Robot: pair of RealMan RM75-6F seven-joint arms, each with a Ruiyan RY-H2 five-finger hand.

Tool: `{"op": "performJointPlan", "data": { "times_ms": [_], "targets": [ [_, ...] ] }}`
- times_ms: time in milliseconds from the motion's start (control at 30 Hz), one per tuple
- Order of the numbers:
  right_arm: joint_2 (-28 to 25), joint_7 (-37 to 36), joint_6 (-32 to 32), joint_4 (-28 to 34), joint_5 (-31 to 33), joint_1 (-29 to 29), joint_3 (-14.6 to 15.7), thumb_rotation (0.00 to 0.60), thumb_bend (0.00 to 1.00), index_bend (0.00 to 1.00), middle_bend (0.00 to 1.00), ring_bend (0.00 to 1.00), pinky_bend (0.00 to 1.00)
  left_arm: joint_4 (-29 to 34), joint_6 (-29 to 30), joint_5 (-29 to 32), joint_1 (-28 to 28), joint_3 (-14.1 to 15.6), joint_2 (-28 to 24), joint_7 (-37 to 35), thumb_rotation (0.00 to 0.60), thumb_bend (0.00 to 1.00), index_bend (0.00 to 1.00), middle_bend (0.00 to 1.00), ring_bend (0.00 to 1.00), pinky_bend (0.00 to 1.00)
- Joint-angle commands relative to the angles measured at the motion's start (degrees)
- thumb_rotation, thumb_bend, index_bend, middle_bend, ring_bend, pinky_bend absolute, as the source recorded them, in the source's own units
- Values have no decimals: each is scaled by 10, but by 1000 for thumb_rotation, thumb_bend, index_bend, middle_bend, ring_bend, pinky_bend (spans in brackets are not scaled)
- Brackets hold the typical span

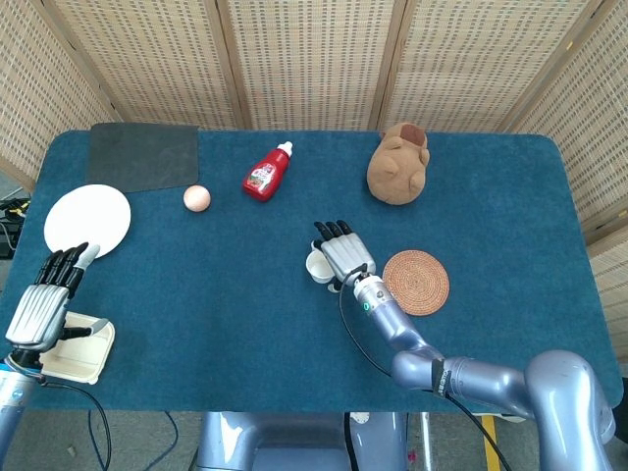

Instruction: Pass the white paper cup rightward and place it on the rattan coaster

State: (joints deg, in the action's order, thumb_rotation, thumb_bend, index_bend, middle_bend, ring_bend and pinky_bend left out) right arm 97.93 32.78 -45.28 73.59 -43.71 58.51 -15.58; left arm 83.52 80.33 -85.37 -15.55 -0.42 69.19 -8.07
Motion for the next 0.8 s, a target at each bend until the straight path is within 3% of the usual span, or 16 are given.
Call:
{"op": "performJointPlan", "data": {
  "times_ms": [33,500,800],
  "targets": [
    [0,-3,-2,0,-1,2,2,600,14,377,62,0,0,0,-1,-1,1,-1,0,-1,600,115,0,0,0,0],
    [-15,0,-27,23,0,2,15,600,14,435,96,0,0,-1,-4,-7,5,-7,0,-5,600,116,0,0,0,0],
    [-81,23,-81,95,5,-19,18,600,15,437,97,0,0,2,-2,-13,8,-9,-1,-1,600,116,0,0,0,0]
  ]
}}
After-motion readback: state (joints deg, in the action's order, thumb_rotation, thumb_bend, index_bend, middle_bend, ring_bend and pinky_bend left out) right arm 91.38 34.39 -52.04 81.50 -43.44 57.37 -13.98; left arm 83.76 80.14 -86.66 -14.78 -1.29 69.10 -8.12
